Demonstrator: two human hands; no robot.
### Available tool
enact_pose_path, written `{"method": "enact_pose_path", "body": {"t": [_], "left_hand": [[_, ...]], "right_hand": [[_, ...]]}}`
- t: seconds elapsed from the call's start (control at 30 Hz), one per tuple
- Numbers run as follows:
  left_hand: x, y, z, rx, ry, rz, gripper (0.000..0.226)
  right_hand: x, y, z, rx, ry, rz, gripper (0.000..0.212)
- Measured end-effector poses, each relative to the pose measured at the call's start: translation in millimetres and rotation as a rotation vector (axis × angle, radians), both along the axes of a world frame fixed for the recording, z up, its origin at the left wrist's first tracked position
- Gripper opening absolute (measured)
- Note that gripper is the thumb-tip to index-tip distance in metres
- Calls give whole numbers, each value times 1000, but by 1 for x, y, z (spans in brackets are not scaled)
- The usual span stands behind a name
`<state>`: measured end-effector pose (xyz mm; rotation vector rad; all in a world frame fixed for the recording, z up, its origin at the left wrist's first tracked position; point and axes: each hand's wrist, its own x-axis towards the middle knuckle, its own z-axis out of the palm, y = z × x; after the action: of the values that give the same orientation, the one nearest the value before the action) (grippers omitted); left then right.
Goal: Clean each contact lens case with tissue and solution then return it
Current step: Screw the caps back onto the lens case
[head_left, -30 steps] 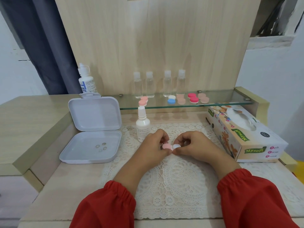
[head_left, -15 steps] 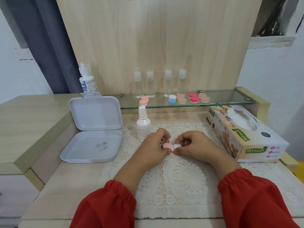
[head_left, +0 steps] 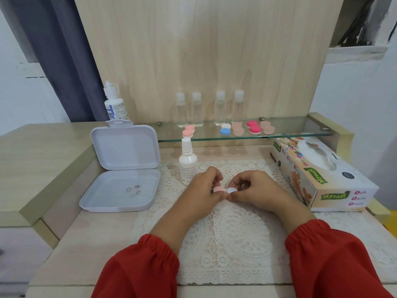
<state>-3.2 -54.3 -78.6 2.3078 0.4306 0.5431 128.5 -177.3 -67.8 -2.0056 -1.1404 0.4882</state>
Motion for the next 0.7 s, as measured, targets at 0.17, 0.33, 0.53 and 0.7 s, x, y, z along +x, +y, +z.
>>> {"method": "enact_pose_path", "body": {"t": [0.17, 0.33, 0.53, 0.7], "left_hand": [[-1, 2, -1, -22, -14, -34, 26], [-1, 0, -2, 15, -6, -26, 28], [-2, 2, -2, -15, -9, -43, 30], [-2, 1, -2, 30, 2, -47, 24]], "right_hand": [[0, 0, 0, -2, -4, -3, 16], [0, 0, 0, 0, -10, 1, 17], [0, 0, 1, -1, -17, 1, 16], [0, 0, 0, 14, 6, 0, 16]]}}
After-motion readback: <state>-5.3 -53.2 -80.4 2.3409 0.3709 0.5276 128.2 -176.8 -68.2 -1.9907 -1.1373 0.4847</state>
